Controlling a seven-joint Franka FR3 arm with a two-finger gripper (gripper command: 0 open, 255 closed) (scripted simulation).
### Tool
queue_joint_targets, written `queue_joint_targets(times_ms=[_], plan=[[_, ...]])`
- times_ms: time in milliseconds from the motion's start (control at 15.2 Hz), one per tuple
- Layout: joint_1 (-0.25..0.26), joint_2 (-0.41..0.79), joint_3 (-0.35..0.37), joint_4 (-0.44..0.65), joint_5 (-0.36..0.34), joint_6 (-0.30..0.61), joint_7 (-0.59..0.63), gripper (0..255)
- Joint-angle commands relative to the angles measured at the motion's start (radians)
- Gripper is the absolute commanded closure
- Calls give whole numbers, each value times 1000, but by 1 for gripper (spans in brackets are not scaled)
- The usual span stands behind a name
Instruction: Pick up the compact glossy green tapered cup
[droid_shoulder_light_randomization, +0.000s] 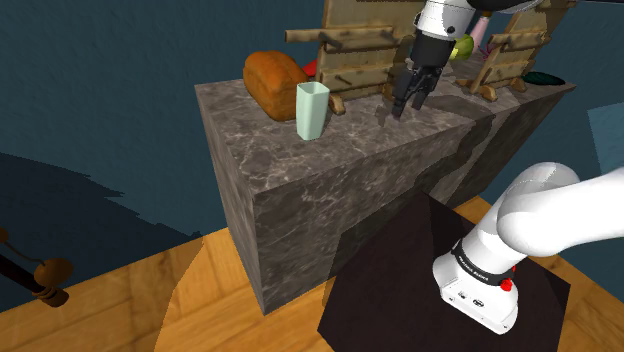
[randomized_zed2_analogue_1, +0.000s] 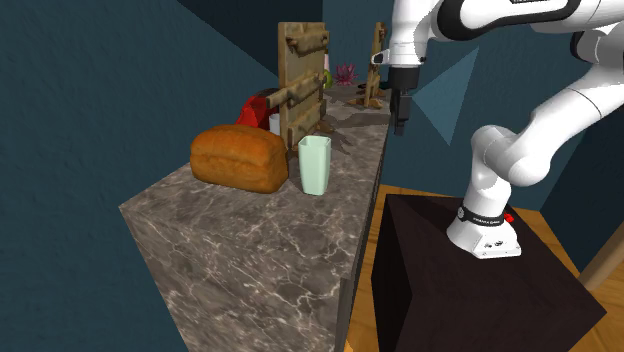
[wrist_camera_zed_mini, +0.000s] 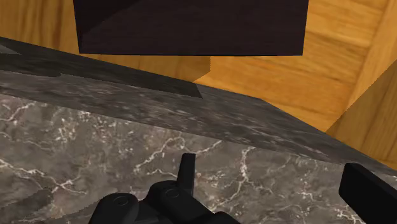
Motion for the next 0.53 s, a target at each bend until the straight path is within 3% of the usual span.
queue_joint_targets(times_ms=[0,462], plan=[[0,0,0,0,0,0,0,0],[26,263,99,218,11,45,111,0]])
